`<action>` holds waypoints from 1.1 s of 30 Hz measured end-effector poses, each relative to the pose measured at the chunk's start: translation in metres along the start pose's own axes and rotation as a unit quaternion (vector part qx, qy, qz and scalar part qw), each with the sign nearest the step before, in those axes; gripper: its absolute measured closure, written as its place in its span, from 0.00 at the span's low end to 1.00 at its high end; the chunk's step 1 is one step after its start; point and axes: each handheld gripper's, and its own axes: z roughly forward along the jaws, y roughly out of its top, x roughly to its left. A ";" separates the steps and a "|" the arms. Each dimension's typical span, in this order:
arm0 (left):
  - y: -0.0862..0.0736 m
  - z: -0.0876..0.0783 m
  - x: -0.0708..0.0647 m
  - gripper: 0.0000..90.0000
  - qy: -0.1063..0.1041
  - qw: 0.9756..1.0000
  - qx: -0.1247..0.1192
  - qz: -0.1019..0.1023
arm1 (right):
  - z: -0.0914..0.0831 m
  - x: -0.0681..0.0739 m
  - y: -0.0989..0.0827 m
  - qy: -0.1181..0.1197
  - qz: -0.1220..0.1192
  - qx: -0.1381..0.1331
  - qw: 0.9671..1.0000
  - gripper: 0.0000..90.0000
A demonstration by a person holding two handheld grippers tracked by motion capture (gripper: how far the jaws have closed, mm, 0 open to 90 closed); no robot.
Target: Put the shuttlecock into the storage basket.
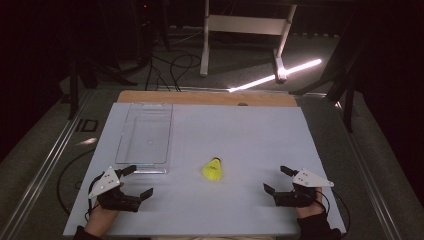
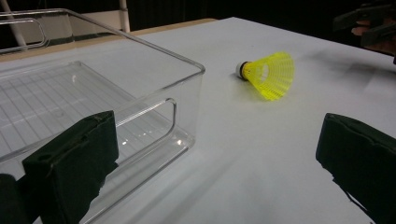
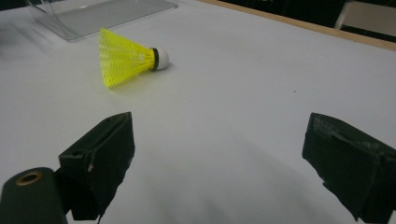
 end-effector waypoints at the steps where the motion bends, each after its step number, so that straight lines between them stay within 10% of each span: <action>1: 0.000 0.000 0.000 0.00 0.001 1.000 -0.001 0.001 | 0.000 0.000 0.000 -0.001 -0.002 0.001 1.000 0.10; 33: 0.000 0.004 0.001 0.00 -0.011 1.000 0.025 -0.011 | 0.001 0.000 -0.001 0.005 -0.001 -0.006 1.000 0.10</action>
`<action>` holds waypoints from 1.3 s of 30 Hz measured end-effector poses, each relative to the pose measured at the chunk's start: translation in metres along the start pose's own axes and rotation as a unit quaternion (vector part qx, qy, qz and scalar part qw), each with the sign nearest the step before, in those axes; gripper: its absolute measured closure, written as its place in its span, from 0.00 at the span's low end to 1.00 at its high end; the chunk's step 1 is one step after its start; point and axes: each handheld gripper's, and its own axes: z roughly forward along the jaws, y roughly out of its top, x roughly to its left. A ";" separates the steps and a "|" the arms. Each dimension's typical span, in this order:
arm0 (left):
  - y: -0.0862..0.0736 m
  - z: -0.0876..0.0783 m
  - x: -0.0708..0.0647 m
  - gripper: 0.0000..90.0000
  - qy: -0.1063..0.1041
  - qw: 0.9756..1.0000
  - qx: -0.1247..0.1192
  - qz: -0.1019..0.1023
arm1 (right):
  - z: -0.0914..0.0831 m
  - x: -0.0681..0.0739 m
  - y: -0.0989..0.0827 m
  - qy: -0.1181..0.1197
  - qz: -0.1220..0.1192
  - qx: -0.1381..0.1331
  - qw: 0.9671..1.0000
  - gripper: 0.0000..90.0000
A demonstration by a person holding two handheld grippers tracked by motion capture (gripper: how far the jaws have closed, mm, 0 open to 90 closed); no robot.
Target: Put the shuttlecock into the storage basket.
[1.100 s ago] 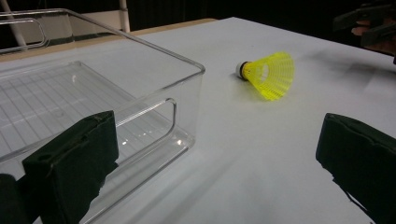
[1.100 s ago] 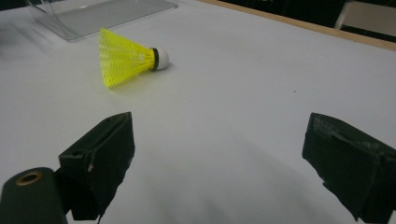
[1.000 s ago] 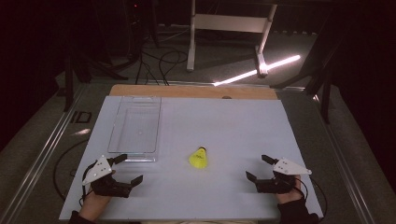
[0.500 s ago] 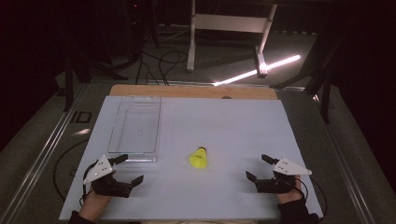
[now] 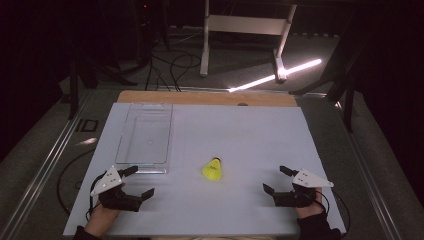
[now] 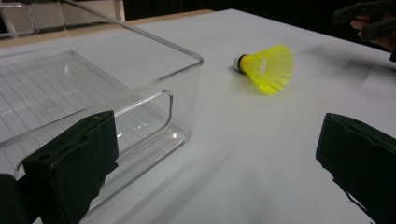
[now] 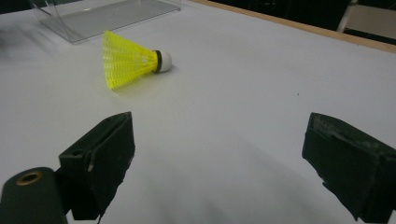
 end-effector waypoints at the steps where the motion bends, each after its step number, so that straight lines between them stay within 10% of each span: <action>1: 0.000 0.000 0.000 0.00 0.002 1.000 0.002 0.001 | 0.000 0.000 0.000 -0.001 -0.001 0.000 1.000 0.10; 19: 0.047 -0.005 -0.001 0.00 -0.055 0.996 0.067 0.020 | 0.001 0.000 0.001 0.003 -0.001 -0.007 1.000 0.10; 39: 0.105 0.016 -0.016 0.00 -0.100 0.985 0.122 0.072 | 0.002 0.001 0.002 0.015 -0.001 -0.006 1.000 0.10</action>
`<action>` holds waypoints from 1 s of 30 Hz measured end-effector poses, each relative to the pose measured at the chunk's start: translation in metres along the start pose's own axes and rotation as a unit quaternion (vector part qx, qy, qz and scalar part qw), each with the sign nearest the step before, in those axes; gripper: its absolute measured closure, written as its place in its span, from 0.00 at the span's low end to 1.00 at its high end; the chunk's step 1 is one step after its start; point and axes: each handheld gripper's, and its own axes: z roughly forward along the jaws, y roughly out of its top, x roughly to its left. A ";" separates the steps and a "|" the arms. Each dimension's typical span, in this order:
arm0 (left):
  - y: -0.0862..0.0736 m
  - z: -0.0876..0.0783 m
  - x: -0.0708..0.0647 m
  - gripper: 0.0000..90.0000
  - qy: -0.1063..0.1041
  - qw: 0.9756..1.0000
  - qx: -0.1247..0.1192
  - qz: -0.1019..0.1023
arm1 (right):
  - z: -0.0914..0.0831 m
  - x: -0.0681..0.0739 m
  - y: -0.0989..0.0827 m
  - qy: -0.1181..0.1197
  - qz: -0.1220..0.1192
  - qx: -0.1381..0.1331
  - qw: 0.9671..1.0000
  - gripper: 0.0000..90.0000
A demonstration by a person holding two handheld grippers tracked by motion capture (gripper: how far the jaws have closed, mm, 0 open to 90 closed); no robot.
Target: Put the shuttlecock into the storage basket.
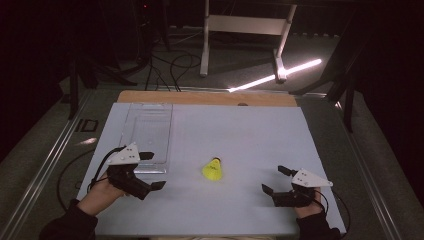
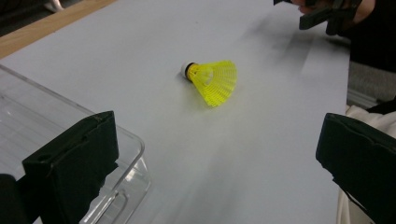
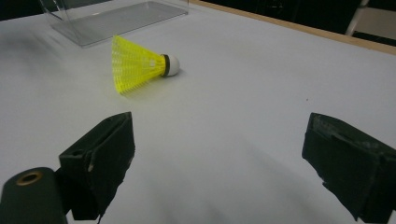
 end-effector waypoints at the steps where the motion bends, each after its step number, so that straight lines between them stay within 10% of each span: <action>1: 0.002 0.002 0.000 0.00 -0.003 1.000 0.002 0.001 | 0.000 0.000 0.000 0.001 0.000 0.000 1.000 0.10; 15: 0.023 0.044 -0.013 0.00 -0.038 0.994 0.088 0.044 | 0.000 0.000 0.000 0.006 0.001 0.000 1.000 0.10; 30: 0.034 0.084 -0.017 0.00 -0.038 0.985 0.162 0.033 | 0.001 0.001 0.000 0.010 -0.001 0.001 1.000 0.10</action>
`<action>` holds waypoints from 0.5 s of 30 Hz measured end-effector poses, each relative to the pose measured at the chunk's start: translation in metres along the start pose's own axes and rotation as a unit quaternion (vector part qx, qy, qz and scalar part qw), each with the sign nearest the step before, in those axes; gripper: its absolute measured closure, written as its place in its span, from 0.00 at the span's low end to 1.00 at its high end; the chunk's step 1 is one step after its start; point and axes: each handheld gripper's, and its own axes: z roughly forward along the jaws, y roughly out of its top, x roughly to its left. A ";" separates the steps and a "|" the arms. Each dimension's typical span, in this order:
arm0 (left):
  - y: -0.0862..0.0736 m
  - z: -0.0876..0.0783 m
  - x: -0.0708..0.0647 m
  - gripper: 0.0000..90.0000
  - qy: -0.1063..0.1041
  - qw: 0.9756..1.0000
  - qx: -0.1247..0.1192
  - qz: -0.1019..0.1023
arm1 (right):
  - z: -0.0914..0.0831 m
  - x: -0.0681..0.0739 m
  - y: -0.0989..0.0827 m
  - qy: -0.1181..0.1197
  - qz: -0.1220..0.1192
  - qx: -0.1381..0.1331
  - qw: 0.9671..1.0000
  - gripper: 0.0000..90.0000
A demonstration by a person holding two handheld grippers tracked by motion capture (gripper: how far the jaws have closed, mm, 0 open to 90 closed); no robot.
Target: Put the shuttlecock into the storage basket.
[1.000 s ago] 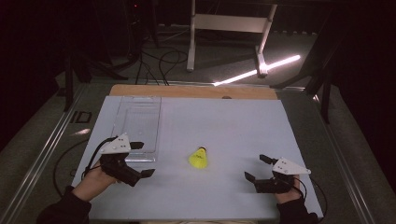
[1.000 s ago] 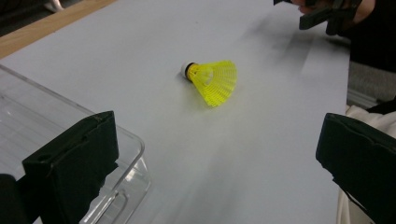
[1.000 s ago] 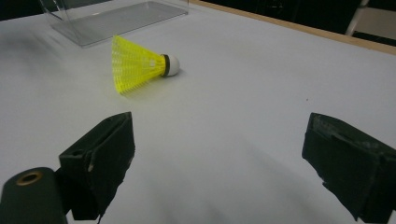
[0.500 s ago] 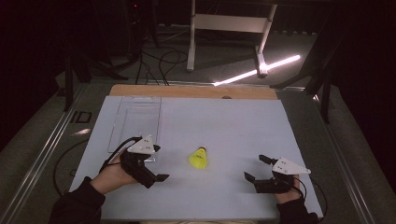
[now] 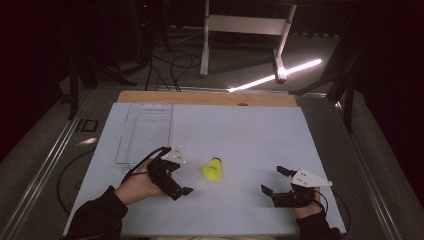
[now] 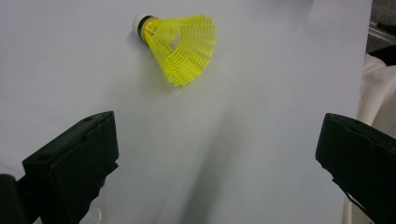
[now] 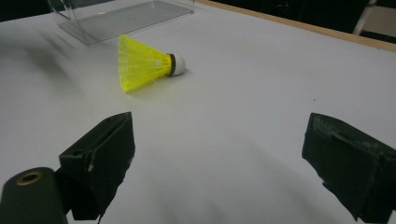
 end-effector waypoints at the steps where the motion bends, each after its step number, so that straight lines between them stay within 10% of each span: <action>1: 0.000 0.000 0.000 0.00 0.000 1.000 0.000 0.000 | 0.000 0.000 0.000 0.000 0.000 0.000 1.000 0.10; 15: 0.018 0.022 0.002 0.02 0.025 0.998 0.028 -0.044 | 0.000 0.000 0.000 0.000 0.001 0.000 1.000 0.10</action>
